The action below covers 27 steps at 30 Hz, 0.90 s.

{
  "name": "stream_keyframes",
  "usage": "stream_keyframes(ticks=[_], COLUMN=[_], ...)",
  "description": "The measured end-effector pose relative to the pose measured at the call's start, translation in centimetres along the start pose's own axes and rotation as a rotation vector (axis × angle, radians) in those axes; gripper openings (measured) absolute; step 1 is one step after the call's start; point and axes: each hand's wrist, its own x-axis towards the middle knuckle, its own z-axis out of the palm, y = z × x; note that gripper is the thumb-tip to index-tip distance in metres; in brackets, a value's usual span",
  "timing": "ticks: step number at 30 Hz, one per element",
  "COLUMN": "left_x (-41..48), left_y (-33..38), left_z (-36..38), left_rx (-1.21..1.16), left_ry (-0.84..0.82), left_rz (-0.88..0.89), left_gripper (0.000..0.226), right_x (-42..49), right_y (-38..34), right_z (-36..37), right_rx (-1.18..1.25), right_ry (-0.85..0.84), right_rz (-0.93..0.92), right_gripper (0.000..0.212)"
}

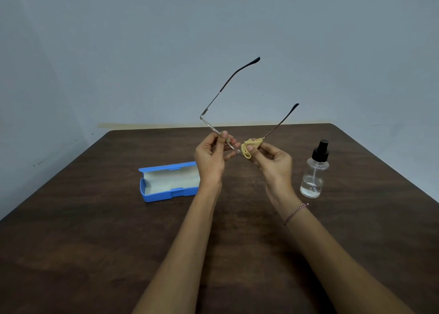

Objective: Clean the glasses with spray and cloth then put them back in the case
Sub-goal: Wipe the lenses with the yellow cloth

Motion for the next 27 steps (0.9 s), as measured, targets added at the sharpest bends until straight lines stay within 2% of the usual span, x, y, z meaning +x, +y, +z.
stream_keyframes(ticks=[5,12,16,23,27], left_x=[0.5,0.9,1.0,1.3,1.4], left_y=[0.3,1.1,1.5,1.6,1.4], left_z=[-0.8,-1.9,-2.5,-2.9,-3.1], left_rx=[0.076,0.169,0.199,0.227,0.218], left_ry=[-0.029,-0.069,-0.044,0.031,0.096], left_rz=[0.002,0.037,0.071,0.105,0.117], left_gripper=[0.018,0.018,0.016,0.017,0.016], right_x=[0.6,1.2,0.9,-0.1,-0.1], right_y=[-1.3,-2.2,-3.4,-4.8,-5.4], right_z=[-0.7,-1.6,-1.8,-1.4,-1.4], right_rx=[0.014,-0.143,-0.202,-0.152,-0.124], right_ry=[0.071,0.157,0.210,0.155,0.193], right_rz=[-0.086,-0.222,-0.351,-0.507,-0.554], right_gripper=[0.019,0.021,0.030,0.023,0.020])
